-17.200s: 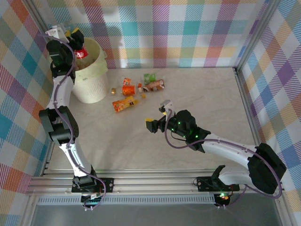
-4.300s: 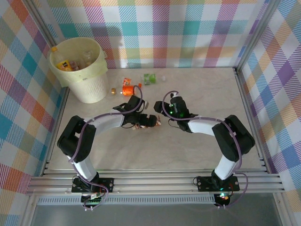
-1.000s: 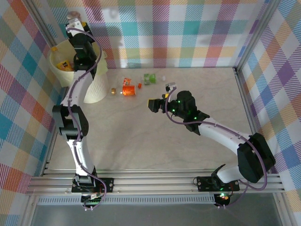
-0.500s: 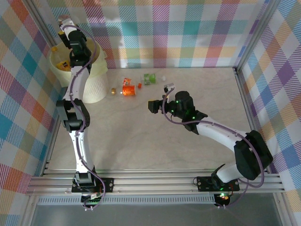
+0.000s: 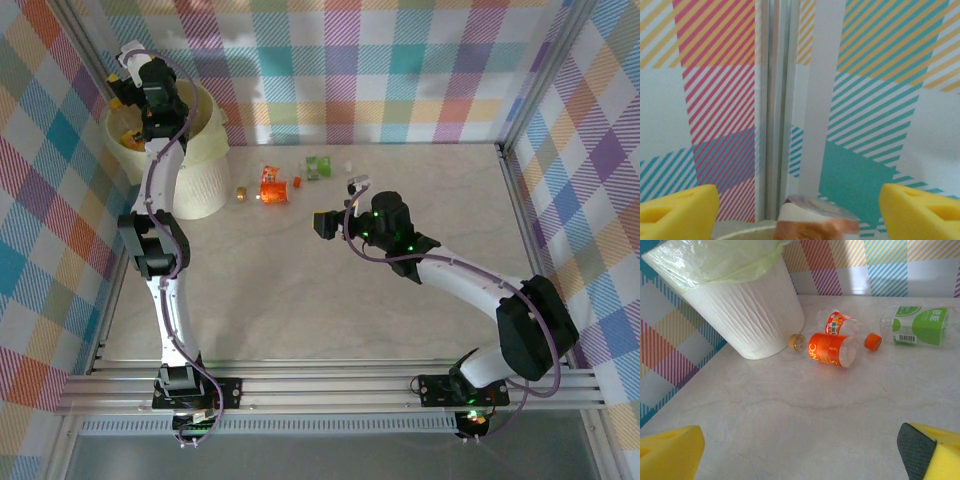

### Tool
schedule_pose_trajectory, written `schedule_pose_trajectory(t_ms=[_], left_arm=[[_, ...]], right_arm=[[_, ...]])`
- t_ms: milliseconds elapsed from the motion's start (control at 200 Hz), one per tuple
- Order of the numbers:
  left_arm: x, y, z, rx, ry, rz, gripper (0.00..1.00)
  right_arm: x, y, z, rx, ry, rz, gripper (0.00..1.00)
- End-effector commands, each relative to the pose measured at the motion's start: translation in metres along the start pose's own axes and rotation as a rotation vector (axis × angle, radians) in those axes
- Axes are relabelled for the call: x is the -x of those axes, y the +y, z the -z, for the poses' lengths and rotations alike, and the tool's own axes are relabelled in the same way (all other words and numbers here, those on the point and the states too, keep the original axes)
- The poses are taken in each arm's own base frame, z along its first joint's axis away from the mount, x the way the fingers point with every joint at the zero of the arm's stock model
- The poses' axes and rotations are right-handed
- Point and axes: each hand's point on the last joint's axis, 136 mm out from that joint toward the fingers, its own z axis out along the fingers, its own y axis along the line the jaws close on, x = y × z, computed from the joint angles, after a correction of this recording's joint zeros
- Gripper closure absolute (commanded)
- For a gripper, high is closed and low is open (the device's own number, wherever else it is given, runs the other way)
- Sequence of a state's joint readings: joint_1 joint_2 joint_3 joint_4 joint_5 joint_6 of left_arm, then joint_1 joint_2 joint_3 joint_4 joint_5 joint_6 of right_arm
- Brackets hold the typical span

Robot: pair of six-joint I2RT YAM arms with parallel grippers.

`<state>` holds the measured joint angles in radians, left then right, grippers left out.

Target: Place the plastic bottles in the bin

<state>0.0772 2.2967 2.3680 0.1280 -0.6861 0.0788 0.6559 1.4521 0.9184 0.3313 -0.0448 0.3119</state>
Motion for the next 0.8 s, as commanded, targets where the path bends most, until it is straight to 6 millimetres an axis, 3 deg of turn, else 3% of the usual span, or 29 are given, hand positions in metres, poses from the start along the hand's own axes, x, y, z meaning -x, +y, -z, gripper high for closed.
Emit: schedule_pose_trajectory(t_ms=[0,425,610,795], left_arm=[[0.052,0.016,0.016,0.003,-0.025,0.109,0.15],[0.064,0.008,0.056,-0.104,0.150,0.305,0.04],[0.071,-0.008,0.093,-0.288,0.310,0.360,0.00],[0.074,-0.038,0.149,-0.443,0.437,0.384,0.00]], right_arm=[[0.021,0.013,0.012,0.026,-0.062,0.012,0.00],[0.015,0.006,0.037,-0.020,-0.067,0.010,0.00],[0.009,-0.001,0.042,-0.051,-0.064,0.003,0.00],[0.007,-0.014,0.040,-0.112,-0.085,-0.043,0.00]])
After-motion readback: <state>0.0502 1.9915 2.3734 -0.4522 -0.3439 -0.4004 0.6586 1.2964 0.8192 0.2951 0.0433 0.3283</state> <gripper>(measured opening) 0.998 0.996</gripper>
